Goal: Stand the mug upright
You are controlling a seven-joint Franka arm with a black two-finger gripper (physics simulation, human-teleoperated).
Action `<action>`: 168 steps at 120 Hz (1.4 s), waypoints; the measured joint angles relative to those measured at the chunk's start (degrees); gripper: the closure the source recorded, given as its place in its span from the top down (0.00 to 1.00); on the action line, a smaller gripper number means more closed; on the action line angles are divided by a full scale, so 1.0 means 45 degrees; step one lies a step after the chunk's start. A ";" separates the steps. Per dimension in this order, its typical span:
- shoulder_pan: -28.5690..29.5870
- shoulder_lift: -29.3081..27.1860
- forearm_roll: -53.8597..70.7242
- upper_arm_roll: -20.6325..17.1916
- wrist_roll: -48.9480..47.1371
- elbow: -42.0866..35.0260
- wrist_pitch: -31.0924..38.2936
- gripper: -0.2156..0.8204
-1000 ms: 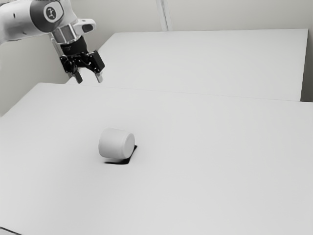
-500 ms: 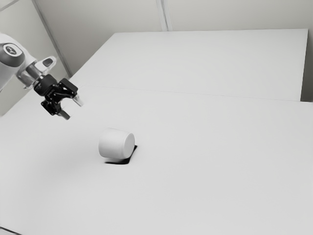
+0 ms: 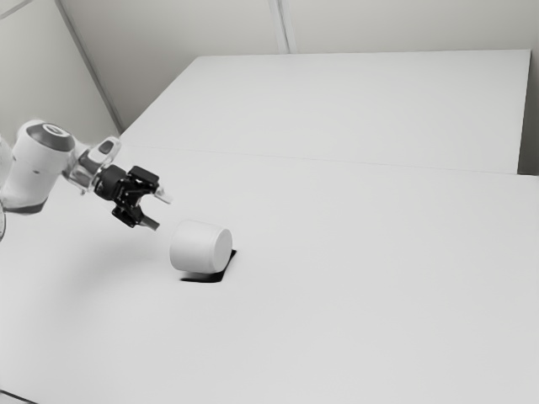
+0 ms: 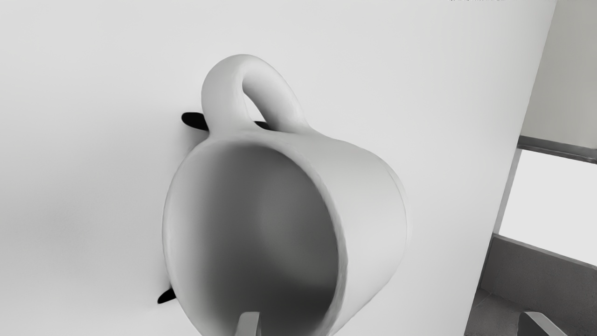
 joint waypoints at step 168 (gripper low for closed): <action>-0.0426 -0.2329 0.1699 -0.1673 0.3483 -0.1784 0.1322 0.03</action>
